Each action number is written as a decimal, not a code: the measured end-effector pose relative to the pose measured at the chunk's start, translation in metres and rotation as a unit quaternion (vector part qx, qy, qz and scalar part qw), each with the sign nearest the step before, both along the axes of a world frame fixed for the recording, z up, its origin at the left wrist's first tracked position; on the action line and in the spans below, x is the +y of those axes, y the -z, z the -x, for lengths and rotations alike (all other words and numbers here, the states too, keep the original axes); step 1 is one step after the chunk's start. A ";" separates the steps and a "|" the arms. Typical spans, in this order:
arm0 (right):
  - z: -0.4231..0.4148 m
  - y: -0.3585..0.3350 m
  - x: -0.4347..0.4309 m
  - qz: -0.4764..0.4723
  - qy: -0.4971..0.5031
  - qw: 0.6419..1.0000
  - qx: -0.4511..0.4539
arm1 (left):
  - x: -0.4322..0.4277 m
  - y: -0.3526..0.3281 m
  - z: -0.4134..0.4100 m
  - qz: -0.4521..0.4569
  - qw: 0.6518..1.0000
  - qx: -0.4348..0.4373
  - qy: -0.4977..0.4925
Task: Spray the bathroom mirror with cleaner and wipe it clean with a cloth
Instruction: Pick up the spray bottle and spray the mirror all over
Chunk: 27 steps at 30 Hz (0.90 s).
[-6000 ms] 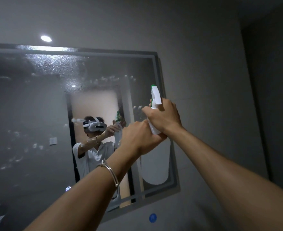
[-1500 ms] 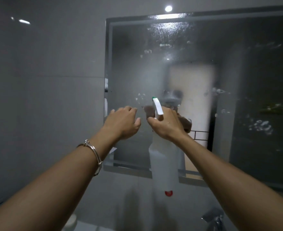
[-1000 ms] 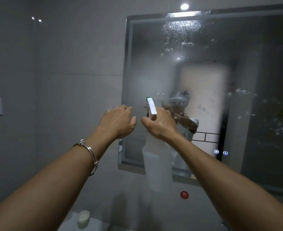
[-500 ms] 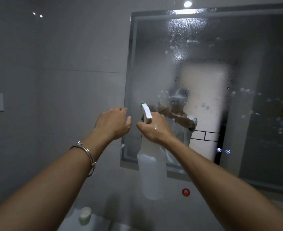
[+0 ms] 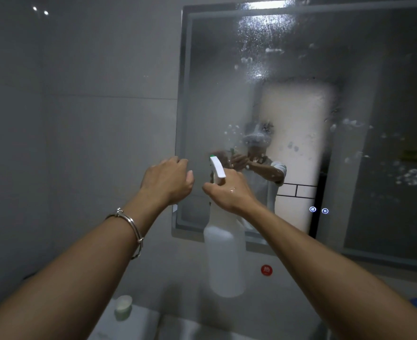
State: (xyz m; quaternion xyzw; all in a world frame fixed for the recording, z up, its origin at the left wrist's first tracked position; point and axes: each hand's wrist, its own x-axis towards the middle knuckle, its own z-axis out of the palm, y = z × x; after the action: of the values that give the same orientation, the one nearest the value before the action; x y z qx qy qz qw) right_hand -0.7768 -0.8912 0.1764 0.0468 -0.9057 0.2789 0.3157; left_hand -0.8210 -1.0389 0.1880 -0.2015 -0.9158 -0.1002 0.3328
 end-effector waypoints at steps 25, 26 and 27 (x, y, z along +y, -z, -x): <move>-0.028 0.020 0.072 -0.020 0.111 0.994 -0.014 | 0.068 0.007 -0.032 0.019 0.999 -0.009 0.044; -0.031 0.020 0.077 -0.016 0.112 0.993 -0.014 | 0.070 0.007 -0.033 0.020 0.999 -0.010 0.046; -0.033 0.020 0.082 -0.009 0.114 0.993 -0.014 | 0.072 0.007 -0.034 0.021 0.999 -0.012 0.046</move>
State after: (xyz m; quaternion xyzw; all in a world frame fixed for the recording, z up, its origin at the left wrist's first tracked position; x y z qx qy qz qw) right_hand -0.7438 -0.8092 0.1565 -0.0580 -0.9120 0.2337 0.3320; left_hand -0.7874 -0.9670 0.1812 -0.2495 -0.9113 -0.0982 0.3125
